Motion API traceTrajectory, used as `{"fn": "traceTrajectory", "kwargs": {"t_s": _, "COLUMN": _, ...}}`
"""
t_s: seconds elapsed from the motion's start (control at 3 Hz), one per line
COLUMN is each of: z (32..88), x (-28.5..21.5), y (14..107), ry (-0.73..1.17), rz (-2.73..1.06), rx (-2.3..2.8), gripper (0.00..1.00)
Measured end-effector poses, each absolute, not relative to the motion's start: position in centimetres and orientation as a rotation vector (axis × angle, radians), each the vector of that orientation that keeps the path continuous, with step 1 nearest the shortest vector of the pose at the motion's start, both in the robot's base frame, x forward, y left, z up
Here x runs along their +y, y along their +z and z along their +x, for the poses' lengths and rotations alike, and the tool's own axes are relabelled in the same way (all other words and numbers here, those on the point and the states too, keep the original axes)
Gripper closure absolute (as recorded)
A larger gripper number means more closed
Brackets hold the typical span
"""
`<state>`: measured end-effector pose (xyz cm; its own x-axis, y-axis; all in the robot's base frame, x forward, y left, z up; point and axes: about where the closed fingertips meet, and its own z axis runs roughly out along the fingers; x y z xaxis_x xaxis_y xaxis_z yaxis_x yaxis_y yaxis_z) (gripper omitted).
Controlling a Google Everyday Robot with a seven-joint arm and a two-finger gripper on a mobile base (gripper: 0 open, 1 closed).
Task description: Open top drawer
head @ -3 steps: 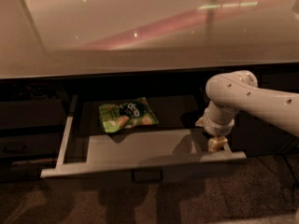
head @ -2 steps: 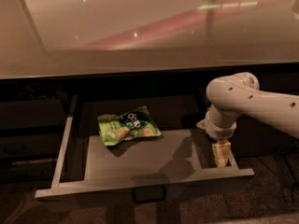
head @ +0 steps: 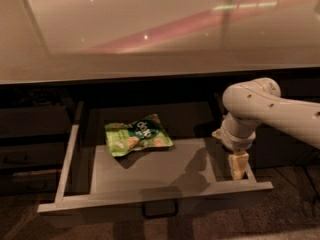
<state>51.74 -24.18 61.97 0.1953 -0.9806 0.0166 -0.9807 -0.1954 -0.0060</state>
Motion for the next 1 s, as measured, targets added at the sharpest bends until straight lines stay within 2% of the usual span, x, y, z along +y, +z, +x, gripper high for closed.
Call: {"fn": "traceTrajectory", "kwargs": {"t_s": 1.0, "z": 50.86, "x": -24.58, "y": 62.40, "ry": 0.072, "rz": 2.383, "rx": -2.047, "gripper": 0.00}}
